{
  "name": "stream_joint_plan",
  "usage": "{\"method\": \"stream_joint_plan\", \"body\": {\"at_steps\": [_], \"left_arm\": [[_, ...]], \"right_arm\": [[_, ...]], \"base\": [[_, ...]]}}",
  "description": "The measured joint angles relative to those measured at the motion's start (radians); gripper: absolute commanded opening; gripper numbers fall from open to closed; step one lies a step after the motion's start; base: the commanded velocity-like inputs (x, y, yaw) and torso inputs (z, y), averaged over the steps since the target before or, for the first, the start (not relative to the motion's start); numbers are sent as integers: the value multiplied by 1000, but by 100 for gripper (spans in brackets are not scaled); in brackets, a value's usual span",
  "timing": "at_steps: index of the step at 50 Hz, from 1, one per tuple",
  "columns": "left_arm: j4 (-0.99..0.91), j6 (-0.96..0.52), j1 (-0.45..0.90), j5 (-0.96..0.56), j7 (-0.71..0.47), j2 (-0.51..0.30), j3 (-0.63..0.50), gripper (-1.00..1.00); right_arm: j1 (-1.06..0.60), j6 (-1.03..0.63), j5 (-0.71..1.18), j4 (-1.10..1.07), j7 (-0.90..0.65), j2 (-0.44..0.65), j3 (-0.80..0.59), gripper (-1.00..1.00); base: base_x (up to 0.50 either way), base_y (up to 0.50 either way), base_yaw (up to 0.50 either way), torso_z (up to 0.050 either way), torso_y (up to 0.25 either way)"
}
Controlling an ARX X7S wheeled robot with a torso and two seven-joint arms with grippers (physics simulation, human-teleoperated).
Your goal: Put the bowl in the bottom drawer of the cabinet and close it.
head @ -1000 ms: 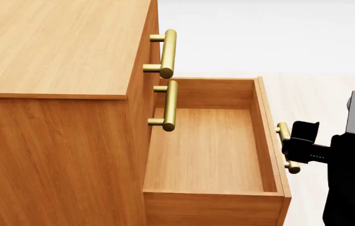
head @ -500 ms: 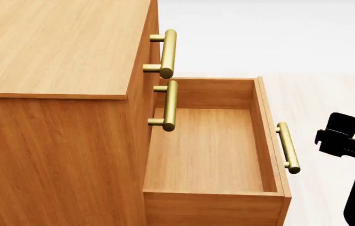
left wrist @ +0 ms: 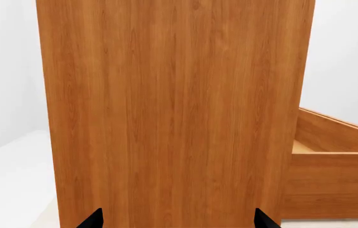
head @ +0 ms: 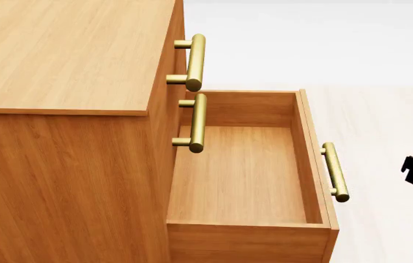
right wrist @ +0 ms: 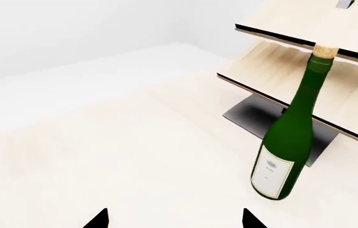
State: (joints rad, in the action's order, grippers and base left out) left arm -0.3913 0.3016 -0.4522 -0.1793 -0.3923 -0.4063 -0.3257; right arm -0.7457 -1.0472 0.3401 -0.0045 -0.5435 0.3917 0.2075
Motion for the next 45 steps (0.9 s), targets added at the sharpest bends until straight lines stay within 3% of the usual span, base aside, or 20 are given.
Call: {"method": "stream_joint_plan", "body": {"at_steps": [45], "left_arm": [[8, 11, 5, -1, -11, -9, -10, 100]], "right_arm": [[38, 164, -85, 112, -191, -39, 156, 100]], "base": [[0, 0, 0, 0, 0]]}}
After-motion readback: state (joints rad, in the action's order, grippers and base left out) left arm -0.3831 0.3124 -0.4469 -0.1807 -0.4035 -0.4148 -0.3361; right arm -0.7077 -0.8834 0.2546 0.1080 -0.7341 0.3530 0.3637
